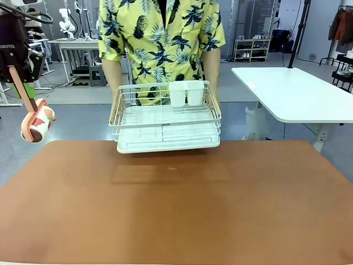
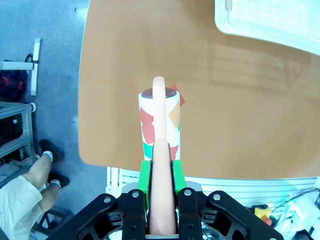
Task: Clean the table.
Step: Place the Lint Roller down when the Dish drying rack is positioned in the middle of the table.
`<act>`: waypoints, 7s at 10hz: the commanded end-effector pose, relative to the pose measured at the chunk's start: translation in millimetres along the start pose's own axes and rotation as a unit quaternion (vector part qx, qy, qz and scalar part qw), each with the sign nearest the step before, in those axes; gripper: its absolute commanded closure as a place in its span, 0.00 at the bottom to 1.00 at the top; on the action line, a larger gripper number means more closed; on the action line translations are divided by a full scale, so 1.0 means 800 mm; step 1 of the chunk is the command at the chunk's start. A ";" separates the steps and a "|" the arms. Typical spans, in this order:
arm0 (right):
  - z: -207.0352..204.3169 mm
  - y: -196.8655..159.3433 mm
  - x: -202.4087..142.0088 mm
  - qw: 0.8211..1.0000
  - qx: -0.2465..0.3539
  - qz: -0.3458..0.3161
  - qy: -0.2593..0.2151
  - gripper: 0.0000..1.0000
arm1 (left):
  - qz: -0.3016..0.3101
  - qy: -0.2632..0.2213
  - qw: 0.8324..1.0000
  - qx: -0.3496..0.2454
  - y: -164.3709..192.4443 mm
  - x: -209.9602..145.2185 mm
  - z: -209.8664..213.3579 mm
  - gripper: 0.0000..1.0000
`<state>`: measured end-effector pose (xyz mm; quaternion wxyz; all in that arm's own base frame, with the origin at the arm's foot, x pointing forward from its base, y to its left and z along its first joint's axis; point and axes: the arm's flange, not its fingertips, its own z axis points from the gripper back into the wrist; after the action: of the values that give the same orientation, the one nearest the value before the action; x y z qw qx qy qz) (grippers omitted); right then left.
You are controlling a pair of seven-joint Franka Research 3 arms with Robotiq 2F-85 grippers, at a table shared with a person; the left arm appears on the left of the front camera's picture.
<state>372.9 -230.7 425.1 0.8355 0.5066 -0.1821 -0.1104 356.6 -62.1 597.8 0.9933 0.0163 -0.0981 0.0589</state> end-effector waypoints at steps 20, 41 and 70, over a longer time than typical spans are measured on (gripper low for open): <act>0.003 0.002 -0.002 1.000 0.002 0.007 0.004 0.00 | -0.003 0.002 1.000 0.011 0.003 -0.001 0.008 0.79; 0.003 0.002 -0.002 1.000 0.002 0.007 0.004 0.00 | 0.650 -0.160 0.727 -0.152 -0.021 0.148 -0.335 0.79; 0.003 0.002 -0.002 1.000 0.002 0.007 0.004 0.00 | 0.689 -0.036 0.724 0.025 -0.016 0.059 -0.253 0.00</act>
<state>372.9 -230.7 425.0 0.8354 0.5067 -0.1820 -0.1104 443.2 -61.8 409.9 0.6756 -0.0231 -0.1126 0.7282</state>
